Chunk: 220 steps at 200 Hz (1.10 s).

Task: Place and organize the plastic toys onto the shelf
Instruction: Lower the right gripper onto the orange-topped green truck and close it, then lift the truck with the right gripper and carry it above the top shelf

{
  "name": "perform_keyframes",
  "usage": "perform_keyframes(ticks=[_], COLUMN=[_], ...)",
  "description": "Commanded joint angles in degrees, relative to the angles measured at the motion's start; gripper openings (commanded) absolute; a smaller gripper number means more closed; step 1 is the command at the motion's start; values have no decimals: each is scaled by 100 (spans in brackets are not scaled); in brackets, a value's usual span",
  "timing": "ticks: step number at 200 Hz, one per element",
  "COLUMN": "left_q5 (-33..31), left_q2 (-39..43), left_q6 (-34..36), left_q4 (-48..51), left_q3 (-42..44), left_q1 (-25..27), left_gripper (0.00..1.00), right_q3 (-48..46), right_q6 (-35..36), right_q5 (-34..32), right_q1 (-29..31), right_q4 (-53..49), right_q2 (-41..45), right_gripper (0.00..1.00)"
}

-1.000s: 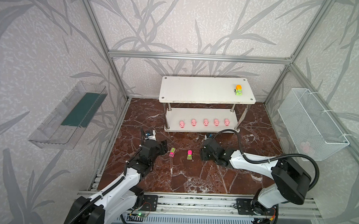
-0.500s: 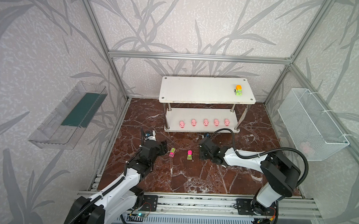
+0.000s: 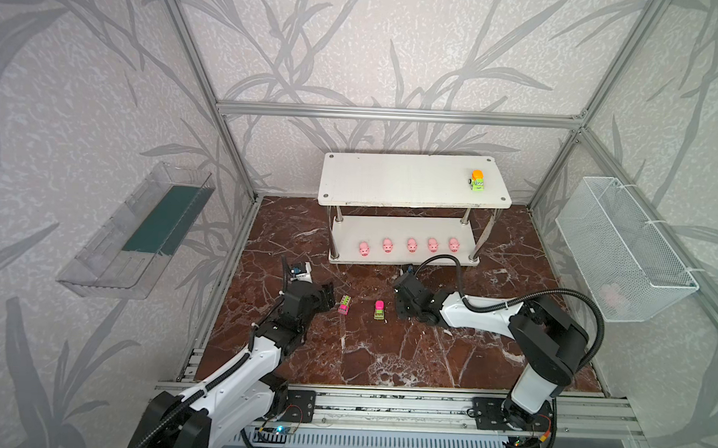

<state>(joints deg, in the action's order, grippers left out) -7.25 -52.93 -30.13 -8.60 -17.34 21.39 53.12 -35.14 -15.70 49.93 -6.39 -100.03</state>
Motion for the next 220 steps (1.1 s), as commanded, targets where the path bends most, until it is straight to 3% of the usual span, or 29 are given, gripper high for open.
perform_keyframes(ticks=[1,54,112,165,220], left_q5=[-84,-84,-88,-66,-5], left_q2=[27,51,38,41,-38], left_q6=[-63,-90,-87,-90,-54], left_q4=[-89,-124,-159,-267,-440], left_q3=[79,120,128,191,277], left_q1=[32,32,32,28,32], left_gripper=[71,71,71,71,71], right_q3=[111,49,285,2466,5496], right_q6=[15,97,674,1267,2133], right_q5=[-46,-212,-476,-842,-1318], right_q1=[16,8,-1,-23,-73], right_q4=[-329,-641,-1968,-4551,-5574], right_q2=[-104,190,1797,2834,2086], right_gripper=[26,18,17,17,18])
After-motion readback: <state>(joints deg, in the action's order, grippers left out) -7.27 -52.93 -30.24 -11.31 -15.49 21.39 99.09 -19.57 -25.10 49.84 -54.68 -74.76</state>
